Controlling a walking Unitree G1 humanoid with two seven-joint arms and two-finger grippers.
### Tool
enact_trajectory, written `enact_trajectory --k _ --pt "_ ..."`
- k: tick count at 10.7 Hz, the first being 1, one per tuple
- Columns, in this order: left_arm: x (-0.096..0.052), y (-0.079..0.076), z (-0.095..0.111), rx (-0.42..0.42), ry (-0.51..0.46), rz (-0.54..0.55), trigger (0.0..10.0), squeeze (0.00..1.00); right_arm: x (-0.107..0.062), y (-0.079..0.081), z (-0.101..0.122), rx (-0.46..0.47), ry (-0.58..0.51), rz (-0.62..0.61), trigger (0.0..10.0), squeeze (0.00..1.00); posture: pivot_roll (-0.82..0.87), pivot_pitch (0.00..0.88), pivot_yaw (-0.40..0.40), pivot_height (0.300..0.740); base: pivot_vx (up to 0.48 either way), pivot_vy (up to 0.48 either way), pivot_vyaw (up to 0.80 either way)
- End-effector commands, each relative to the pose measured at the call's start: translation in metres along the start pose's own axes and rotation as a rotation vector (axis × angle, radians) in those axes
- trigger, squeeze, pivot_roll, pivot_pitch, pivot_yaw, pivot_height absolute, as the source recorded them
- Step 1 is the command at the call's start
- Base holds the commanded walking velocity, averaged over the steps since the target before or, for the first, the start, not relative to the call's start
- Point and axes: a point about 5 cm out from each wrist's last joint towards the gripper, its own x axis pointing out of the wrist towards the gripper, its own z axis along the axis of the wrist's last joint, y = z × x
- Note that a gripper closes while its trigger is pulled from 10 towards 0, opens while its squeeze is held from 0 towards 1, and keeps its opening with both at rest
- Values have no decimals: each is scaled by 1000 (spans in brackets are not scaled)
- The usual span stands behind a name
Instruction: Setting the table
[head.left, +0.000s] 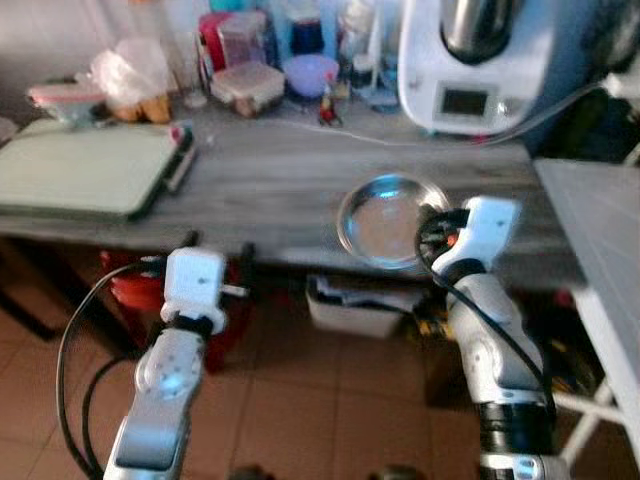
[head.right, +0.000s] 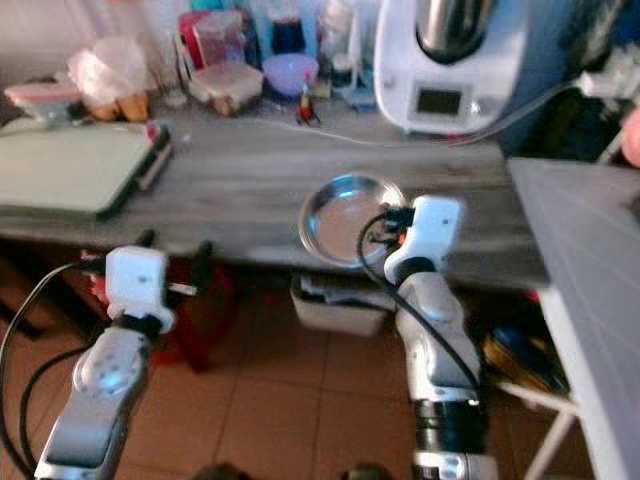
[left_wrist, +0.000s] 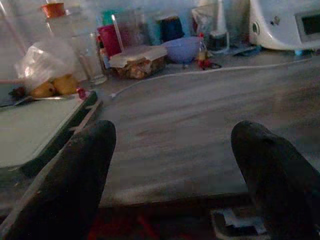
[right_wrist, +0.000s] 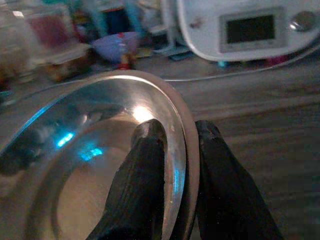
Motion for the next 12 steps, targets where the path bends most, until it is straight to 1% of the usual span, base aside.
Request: enact_trajectory --k 1,2,3,4,5,6,7,8,10,11,12 --pt "1 -6 4 -18 -15 -20 10000 0 1 -12 -1 0 17 -57 10000 0 -4 37 28 740 0 0 0" --pt "1 -7 3 -56 -19 -19 10000 0 3 -13 -6 22 46 -87 10000 0 0 36 27 740 0 0 0" --pt "0 -6 3 -53 -14 -15 10000 0 5 -18 -13 72 85 -140 10000 0 4 36 27 740 0 0 0" --pt "0 -6 3 -55 -14 -14 10000 0 8 -18 -16 99 102 -156 10000 0 6 35 27 740 0 0 0" --pt "0 -6 3 -58 -13 -15 10000 0 12 -19 -19 114 116 -175 10000 0 6 37 28 740 0 0 0" --pt "0 -7 3 -61 -14 -18 10000 0 21 -16 -22 159 146 -185 10000 0 10 39 30 740 0 0 0" --pt "0 -7 3 -63 -12 -22 10000 0 26 -14 -23 178 155 -190 10000 0 17 41 32 740 0 0 0" --pt "0 -8 3 -64 -12 -25 10000 0 28 -13 -23 181 158 -192 10000 0 18 41 31 740 0 0 0" --pt "-2 -8 4 -67 -11 -26 10000 0 38 -11 -20 178 152 -202 10000 0 33 55 32 740 0 0 0" --pt "-7 -8 3 -68 1 -24 10000 0 46 -13 -18 187 150 -227 10000 0 41 70 38 740 0 0 0" --pt "-10 -8 3 -68 9 -26 10000 0 50 -14 -16 197 150 -237 10000 0 44 76 41 740 0 0 0"
